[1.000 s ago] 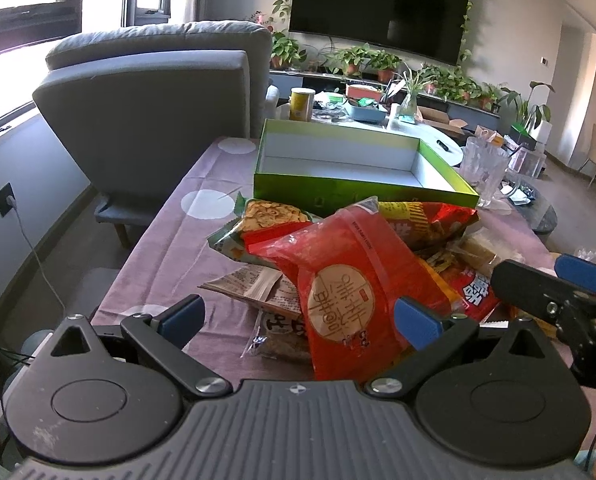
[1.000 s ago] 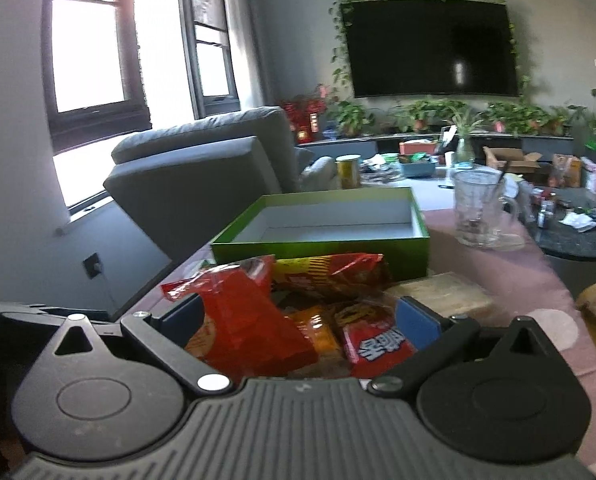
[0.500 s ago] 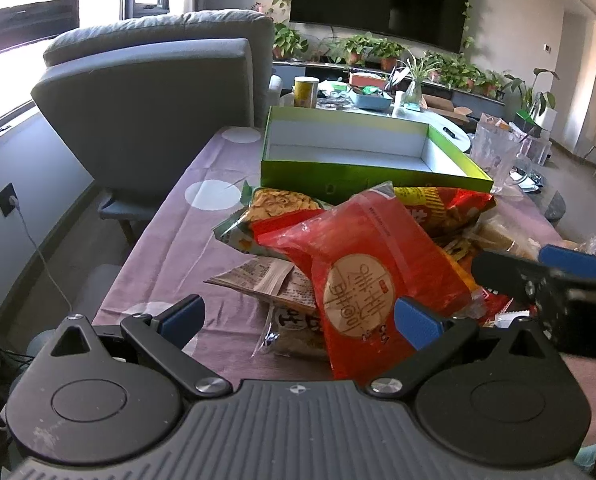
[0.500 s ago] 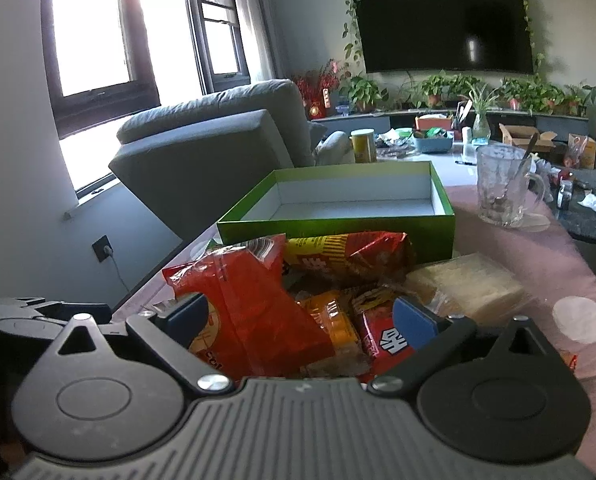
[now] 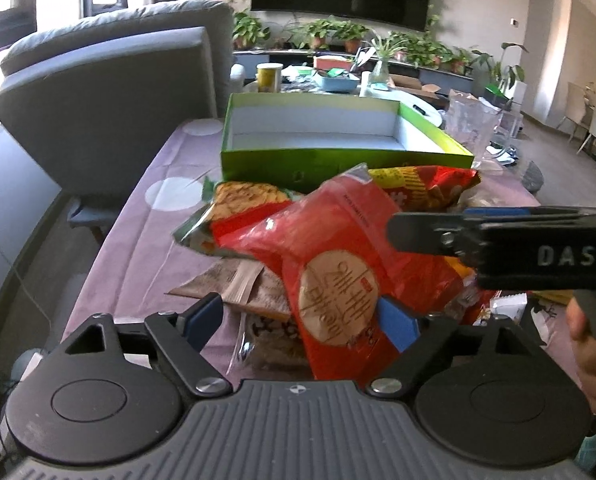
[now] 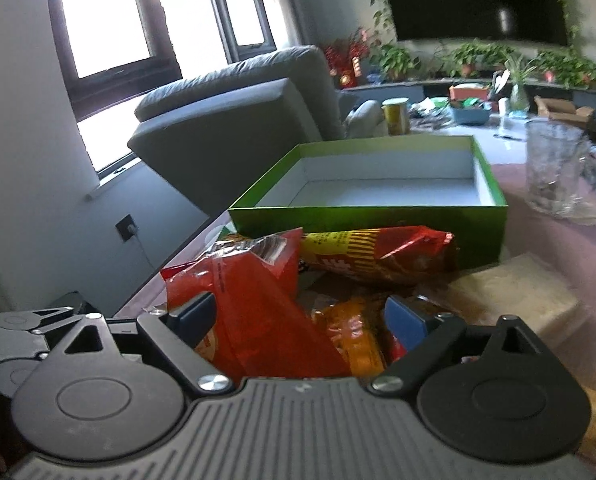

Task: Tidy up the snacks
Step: 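Grasp the red bread bag with the right gripper and lift it, then carry the red bread bag into the green box and release it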

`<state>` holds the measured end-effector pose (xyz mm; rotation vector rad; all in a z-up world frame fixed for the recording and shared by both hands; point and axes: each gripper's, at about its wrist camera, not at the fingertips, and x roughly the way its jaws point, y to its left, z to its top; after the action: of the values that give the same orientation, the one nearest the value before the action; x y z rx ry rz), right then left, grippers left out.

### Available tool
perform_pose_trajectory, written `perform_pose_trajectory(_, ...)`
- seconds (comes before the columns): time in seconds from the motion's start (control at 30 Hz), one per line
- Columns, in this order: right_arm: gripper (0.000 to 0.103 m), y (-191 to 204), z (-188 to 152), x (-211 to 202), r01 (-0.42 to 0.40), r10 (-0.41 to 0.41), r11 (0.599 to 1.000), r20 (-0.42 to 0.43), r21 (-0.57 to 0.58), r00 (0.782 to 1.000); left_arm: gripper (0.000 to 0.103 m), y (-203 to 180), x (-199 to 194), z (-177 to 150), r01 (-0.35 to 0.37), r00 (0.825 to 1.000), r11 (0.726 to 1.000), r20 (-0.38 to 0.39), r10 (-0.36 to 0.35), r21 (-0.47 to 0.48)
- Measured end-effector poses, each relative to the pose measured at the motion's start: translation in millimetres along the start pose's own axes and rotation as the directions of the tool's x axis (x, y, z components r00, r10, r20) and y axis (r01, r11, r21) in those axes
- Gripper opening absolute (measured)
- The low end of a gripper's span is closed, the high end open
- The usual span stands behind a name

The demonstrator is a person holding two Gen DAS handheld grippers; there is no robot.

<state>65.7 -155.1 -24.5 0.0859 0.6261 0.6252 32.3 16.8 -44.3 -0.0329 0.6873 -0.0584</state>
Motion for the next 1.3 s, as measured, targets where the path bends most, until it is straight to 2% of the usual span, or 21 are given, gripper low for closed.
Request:
perform_pose_trajectory(0.1, 0.081, -3, 5, 7, -0.035, 0.035, 0.999, -0.025, 0.004, 0.999, 0.082, -3, 2, 4, 0.007, 1.000, 0.999, 0.022, -0.008, 0.038)
perform_pose_trajectory(0.23, 0.081, -7, 7, 13, -0.060, 0.061, 0.998, -0.047, 0.017, 0.997, 0.077, -3, 10, 8, 0.059, 0.998, 0.998, -0.002, -0.059, 0.028)
perform_pose_trajectory(0.43, 0.080, -8, 9, 23, -0.121, 0.124, 0.992, -0.096, 0.037, 0.988, 0.076, -5, 25, 13, 0.101, 0.995, 0.994, -0.021, -0.101, 0.041)
perform_pose_trajectory(0.57, 0.080, -7, 9, 29, -0.143, 0.147, 0.989, -0.126, 0.041, 0.981, 0.072, -7, 32, 14, 0.133, 0.991, 0.990, -0.029, -0.132, 0.043)
perform_pose_trajectory(0.8, 0.079, 5, 9, 20, -0.154, 0.152, 0.988, -0.135, -0.007, 0.979, 0.071, -12, 22, 11, 0.145, 0.989, 0.987, -0.001, -0.145, 0.067)
perform_pose_trajectory(1.03, 0.075, 8, 12, 1, -0.174, 0.178, 0.984, -0.115, 0.046, 0.977, 0.071, -22, -7, 18, 0.140, 0.986, 0.982, 0.071, -0.150, 0.130)
perform_pose_trajectory(1.3, 0.074, 17, 33, -29, -0.167, 0.167, 0.986, -0.005, 0.022, 0.986, 0.071, -35, -34, 42, 0.105, 0.973, 0.970, 0.181, -0.146, 0.218)
